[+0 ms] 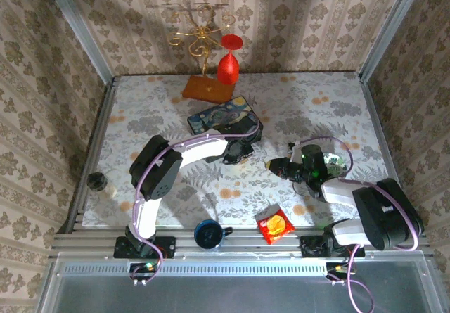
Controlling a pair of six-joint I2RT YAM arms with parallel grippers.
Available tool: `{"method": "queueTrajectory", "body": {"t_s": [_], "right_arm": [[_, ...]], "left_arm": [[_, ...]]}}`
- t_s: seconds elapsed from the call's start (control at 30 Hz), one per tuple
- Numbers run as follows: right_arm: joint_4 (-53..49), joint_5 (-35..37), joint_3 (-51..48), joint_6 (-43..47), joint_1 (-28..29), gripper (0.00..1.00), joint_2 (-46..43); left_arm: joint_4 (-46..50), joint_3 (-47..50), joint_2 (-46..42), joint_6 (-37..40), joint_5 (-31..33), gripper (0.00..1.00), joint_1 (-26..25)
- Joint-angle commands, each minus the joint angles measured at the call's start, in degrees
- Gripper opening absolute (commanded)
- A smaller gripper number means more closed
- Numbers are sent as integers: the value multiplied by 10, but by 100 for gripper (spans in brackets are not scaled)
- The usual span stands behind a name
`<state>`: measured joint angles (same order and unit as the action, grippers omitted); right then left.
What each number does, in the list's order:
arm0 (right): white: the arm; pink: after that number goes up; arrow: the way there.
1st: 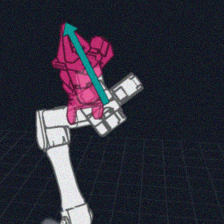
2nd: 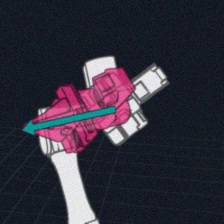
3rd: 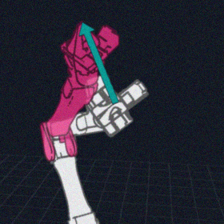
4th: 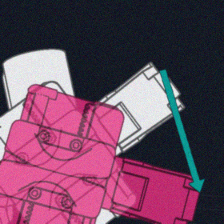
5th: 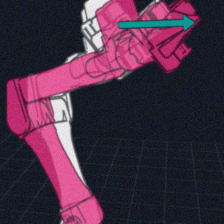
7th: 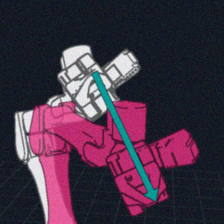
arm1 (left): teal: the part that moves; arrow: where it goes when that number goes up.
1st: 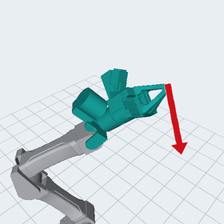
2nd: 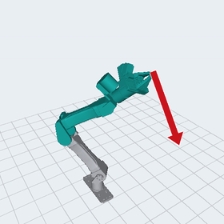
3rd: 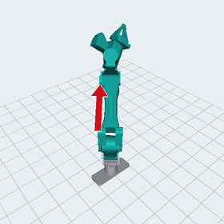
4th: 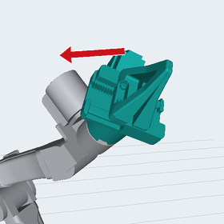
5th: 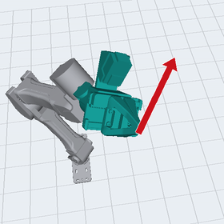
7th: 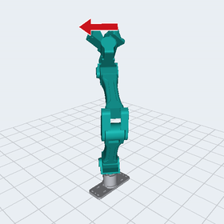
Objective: Unlock the padlock with the key
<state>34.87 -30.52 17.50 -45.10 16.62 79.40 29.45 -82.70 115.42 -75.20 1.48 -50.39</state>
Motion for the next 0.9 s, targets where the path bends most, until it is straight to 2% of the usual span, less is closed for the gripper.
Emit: {"method": "queueTrajectory", "body": {"t_s": [0.0, 0.37, 0.53, 0.87], "right_arm": [[108, 28, -5, 0, 14, 0, 37], [296, -16, -10, 1, 30, 0, 143], [299, -27, 4, -7, 31, 0, 162], [248, -29, 8, 13, 35, 0, 145]], "left_arm": [[4, -9, -31, -71, -46, 2, 8], [-78, 22, -45, -145, -83, 1, 15], [-93, 29, -45, -155, -81, 0, 15], [-105, 18, -35, -146, -84, 0, 17]]}}
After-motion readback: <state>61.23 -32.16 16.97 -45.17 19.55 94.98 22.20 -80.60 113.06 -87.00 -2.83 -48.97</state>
